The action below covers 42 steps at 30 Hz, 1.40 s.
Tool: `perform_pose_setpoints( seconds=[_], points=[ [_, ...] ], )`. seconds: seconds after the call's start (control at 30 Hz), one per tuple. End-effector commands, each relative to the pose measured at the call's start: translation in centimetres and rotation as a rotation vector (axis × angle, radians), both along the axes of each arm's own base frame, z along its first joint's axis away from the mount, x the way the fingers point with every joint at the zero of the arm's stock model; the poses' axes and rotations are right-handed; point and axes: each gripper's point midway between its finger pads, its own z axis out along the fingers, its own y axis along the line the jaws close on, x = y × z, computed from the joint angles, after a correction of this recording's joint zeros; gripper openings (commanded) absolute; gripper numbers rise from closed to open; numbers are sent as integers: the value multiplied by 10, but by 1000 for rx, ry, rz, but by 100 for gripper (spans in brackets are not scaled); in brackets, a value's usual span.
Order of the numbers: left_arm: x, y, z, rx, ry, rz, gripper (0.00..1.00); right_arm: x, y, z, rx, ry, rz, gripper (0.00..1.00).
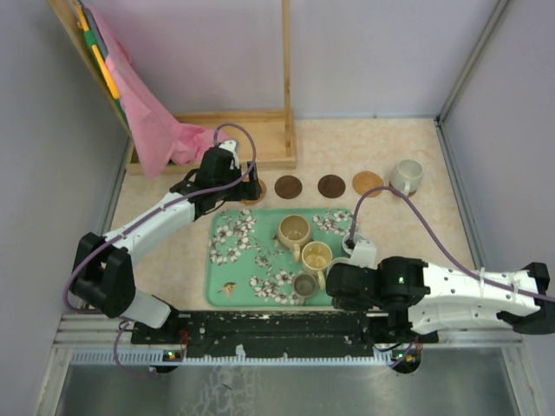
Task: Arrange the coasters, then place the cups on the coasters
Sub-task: Pick up the cup from the tray.
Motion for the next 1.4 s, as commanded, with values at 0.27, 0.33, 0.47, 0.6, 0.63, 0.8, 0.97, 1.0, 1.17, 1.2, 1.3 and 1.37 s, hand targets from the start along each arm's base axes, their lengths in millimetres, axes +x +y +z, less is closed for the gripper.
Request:
perform_pose_setpoints(
  seconds=[0.27, 0.33, 0.47, 0.6, 0.63, 0.8, 0.97, 1.0, 1.17, 1.2, 1.3, 1.37],
  points=[
    [-4, -3, 5, -12, -10, -19, 100, 14, -11, -17, -46, -64, -108, 36],
    [-5, -3, 5, -12, -9, -20, 100, 15, -12, -22, -54, -65, -112, 37],
    [-4, -3, 6, -13, -9, -21, 100, 17, -9, -28, -58, -73, -123, 37],
    [-5, -3, 6, -12, -9, -21, 100, 21, -8, -31, -58, -89, -139, 37],
    [-5, -3, 6, -11, -10, -20, 100, 22, -7, -31, -54, -93, -144, 37],
    [-6, -2, 6, -11, -8, -21, 100, 24, -8, -35, -67, -102, -164, 37],
    [-6, -3, 6, -12, -7, -22, 100, 25, -10, -41, -103, -104, -176, 37],
    [-6, -2, 6, -12, -7, -22, 100, 26, -9, -41, -103, -107, -182, 37],
    [-7, -2, 6, -9, -7, -22, 100, 31, -7, -43, -109, -133, -203, 36],
    [-7, -1, 6, -8, -7, -21, 100, 32, -8, -44, -112, -136, -209, 36],
    [-8, -1, 4, -5, -5, -22, 100, 34, -8, -47, -121, -144, -224, 33],
    [-8, -1, 4, -5, -3, -21, 100, 36, -7, -49, -125, -152, -231, 33]
  ],
)
